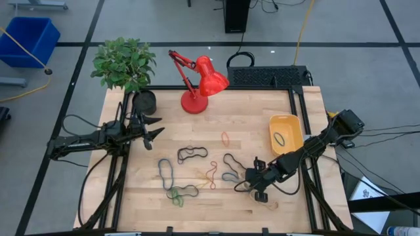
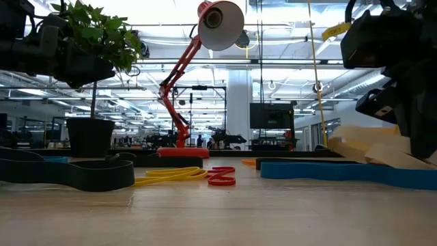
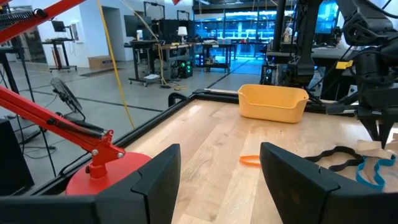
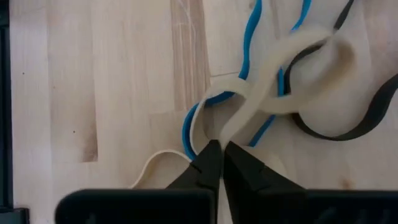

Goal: Pick and place rubber bands into bin
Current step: Put the top white rubber band into the yellow bin

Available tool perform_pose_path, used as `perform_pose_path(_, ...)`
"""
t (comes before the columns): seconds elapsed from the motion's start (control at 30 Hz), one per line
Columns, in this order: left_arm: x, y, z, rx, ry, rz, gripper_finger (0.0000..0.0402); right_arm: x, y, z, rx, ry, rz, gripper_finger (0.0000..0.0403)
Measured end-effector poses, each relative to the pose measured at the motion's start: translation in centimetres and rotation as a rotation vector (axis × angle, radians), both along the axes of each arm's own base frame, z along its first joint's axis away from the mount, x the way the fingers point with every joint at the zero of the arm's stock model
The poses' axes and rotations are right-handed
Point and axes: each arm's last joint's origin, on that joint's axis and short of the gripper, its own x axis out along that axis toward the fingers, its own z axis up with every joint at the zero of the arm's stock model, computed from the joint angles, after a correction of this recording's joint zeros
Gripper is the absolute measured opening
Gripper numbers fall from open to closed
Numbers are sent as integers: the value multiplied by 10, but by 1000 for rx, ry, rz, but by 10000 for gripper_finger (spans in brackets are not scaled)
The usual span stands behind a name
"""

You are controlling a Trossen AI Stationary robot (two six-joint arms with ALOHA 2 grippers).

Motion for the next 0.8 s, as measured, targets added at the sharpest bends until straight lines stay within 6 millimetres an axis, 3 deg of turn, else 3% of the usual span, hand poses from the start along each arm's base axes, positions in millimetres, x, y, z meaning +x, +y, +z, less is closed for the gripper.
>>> perform_pose_path(0.17, 0, 0, 0, 0, 0, 0, 228, 0, 0, 2, 2, -8, 2, 3)
perform_pose_path(0.33, 0, 0, 0, 0, 0, 0, 228, -4, -3, 21, 22, -84, -10, 2)
perform_pose_path(0.57, 0, 0, 0, 0, 0, 0, 228, -20, -20, 77, -16, -381, -114, 1)
perform_pose_path(0.8, 0, 0, 0, 0, 1, 0, 228, -45, -46, 135, -231, -766, -275, 1)
